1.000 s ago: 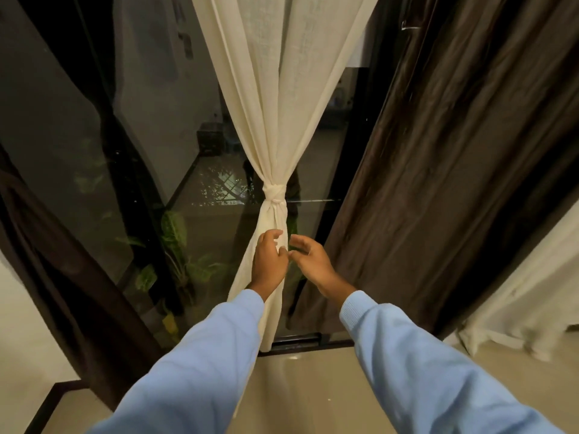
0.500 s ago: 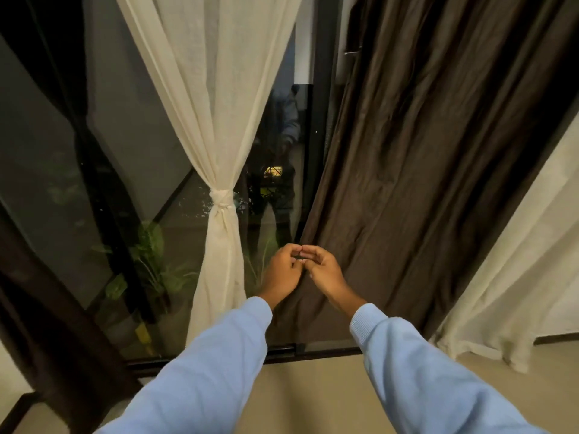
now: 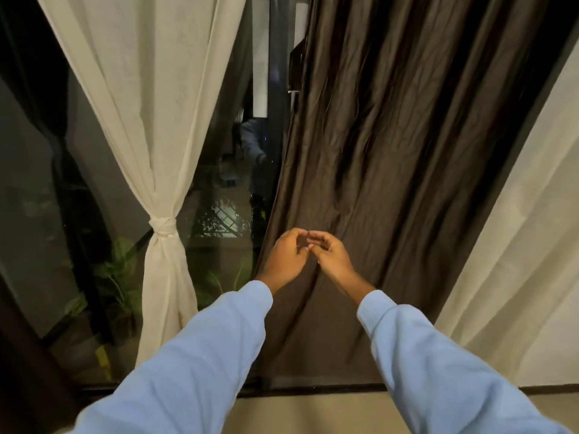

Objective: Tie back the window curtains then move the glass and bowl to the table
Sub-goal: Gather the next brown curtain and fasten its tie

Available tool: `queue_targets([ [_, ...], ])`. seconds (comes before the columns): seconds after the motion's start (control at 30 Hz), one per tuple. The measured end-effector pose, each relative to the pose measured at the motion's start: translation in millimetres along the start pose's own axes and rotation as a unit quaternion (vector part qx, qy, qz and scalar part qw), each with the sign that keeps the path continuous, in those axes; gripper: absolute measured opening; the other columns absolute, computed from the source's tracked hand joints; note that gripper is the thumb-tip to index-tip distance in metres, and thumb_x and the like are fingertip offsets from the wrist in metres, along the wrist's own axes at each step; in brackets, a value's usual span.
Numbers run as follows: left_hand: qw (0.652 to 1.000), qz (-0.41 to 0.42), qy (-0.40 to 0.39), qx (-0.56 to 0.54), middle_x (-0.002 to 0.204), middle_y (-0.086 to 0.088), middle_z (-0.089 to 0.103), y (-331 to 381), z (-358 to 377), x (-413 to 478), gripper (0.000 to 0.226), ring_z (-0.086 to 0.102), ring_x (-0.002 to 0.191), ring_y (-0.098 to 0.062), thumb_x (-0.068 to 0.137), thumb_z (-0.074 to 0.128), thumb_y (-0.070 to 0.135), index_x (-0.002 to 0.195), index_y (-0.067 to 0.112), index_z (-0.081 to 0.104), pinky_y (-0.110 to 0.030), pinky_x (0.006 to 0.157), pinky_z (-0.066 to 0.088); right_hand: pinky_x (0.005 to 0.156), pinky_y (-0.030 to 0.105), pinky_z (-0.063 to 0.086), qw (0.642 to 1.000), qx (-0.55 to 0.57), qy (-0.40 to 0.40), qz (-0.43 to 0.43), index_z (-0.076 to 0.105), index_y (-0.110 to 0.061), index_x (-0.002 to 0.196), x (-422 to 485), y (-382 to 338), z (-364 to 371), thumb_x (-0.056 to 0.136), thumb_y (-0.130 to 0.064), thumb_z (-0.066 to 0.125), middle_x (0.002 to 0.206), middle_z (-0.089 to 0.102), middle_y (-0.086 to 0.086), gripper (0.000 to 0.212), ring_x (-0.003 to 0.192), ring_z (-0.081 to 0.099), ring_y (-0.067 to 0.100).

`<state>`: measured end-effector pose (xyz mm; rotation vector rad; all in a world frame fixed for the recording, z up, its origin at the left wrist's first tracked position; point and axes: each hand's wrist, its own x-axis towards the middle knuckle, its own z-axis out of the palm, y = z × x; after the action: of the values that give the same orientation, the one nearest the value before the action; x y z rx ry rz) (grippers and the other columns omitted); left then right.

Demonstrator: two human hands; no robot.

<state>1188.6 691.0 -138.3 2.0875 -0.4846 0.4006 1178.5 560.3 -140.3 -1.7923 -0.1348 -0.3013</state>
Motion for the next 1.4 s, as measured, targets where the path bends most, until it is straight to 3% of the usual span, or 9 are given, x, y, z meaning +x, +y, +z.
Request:
queue_targets([
  [0.27, 0.985, 0.127, 0.068, 0.094, 0.123, -0.006, 0.057, 45.0, -69.0, 160.5, 0.04, 0.056, 0.11, -0.019, 0.088, 0.061, 0.015, 0.127, 0.012, 0.053, -0.034, 0.094, 0.048, 0.09, 0.012, 0.046, 0.992, -0.03, 0.024, -0.12, 0.056, -0.008, 0.131, 135.8, -84.9, -42.7, 0.095, -0.004, 0.06, 0.127, 0.062, 0.009, 0.036, 0.115, 0.058, 0.012],
  [0.5, 0.983, 0.165, 0.077, 0.031, 0.13, -0.006, 0.054, 90.8, -102.6, 279.6, 0.046, 0.053, 0.119, -0.018, 0.09, 0.049, 0.0, 0.134, 0.013, 0.047, -0.034, 0.102, 0.045, 0.069, 0.007, 0.047, 0.975, -0.003, 0.098, -0.201, 0.044, -0.014, 0.138, 239.2, -163.0, -52.4, 0.096, -0.018, 0.062, 0.128, 0.054, 0.002, 0.046, 0.093, 0.058, 0.0],
  [0.6, 0.977, 0.195, 0.087, -0.015, 0.133, -0.006, 0.052, 111.5, -106.6, 312.6, 0.046, 0.052, 0.121, -0.017, 0.094, 0.046, 0.009, 0.139, 0.015, 0.038, -0.035, 0.103, 0.044, 0.078, 0.019, 0.053, 0.964, 0.018, 0.12, -0.238, 0.04, -0.015, 0.138, 273.2, -186.4, -46.5, 0.093, -0.027, 0.067, 0.123, 0.057, -0.001, 0.054, 0.096, 0.064, 0.01],
  [0.8, 0.957, 0.226, 0.172, -0.052, 0.141, -0.009, 0.048, 145.7, -101.6, 361.4, 0.054, 0.046, 0.129, -0.02, 0.099, 0.044, 0.035, 0.146, 0.012, 0.03, -0.035, 0.107, 0.04, 0.062, 0.008, 0.046, 0.921, -0.025, 0.209, -0.326, 0.062, -0.015, 0.109, 304.5, -206.3, -46.2, 0.09, -0.008, 0.066, 0.087, 0.063, -0.011, 0.021, 0.072, 0.061, -0.001],
  [0.9, 0.927, 0.259, 0.27, 0.016, 0.111, -0.012, 0.065, 162.4, -96.8, 374.5, 0.04, 0.063, 0.103, -0.024, 0.098, 0.047, 0.029, 0.13, 0.004, 0.051, -0.029, 0.087, 0.051, 0.062, 0.013, 0.047, 0.909, -0.045, 0.207, -0.36, 0.064, -0.016, 0.105, 304.4, -204.0, -54.0, 0.09, -0.009, 0.065, 0.086, 0.066, -0.008, 0.017, 0.067, 0.06, -0.002],
  [1.0, 0.901, 0.294, 0.312, 0.063, 0.075, -0.003, 0.061, 178.0, -83.7, 377.9, 0.026, 0.056, 0.064, -0.011, 0.097, 0.05, 0.026, 0.103, 0.004, 0.062, -0.027, 0.065, 0.05, 0.079, 0.038, 0.054, 0.898, -0.081, 0.262, -0.343, 0.062, -0.03, 0.106, 305.0, -194.8, -76.1, 0.093, -0.038, 0.058, 0.083, 0.064, -0.017, 0.016, 0.075, 0.061, 0.001],
  [1.17, 0.89, 0.287, 0.332, 0.127, 0.085, -0.007, 0.068, 203.5, -54.0, 368.1, 0.022, 0.062, 0.076, -0.019, 0.092, 0.057, 0.024, 0.102, 0.005, 0.061, -0.032, 0.071, 0.052, 0.096, 0.037, 0.036, 0.825, -0.097, 0.451, -0.327, 0.056, -0.026, 0.12, 312.0, -192.5, -147.7, 0.086, -0.04, 0.068, 0.126, 0.052, -0.005, 0.039, 0.119, 0.049, 0.014],
  [1.3, 0.887, 0.247, 0.358, 0.154, 0.075, -0.019, 0.063, 223.8, -23.1, 356.9, 0.016, 0.059, 0.068, -0.032, 0.095, 0.046, 0.007, 0.083, 0.001, 0.055, -0.034, 0.058, 0.04, 0.101, 0.045, 0.036, 0.896, -0.07, 0.389, -0.2, 0.044, -0.022, 0.134, 331.8, -196.0, -196.5, 0.079, -0.044, 0.077, 0.131, 0.052, -0.002, 0.068, 0.123, 0.048, 0.018],
  [1.4, 0.891, 0.276, 0.335, 0.132, 0.067, -0.015, 0.058, 234.5, 8.1, 348.5, 0.017, 0.055, 0.06, -0.031, 0.097, 0.043, 0.006, 0.086, 0.0, 0.054, -0.037, 0.055, 0.039, 0.088, 0.038, 0.05, 0.935, -0.039, 0.292, -0.198, 0.064, -0.025, 0.112, 340.0, -197.7, -216.0, 0.086, -0.032, 0.073, 0.093, 0.064, -0.01, 0.028, 0.098, 0.065, 0.015],
])
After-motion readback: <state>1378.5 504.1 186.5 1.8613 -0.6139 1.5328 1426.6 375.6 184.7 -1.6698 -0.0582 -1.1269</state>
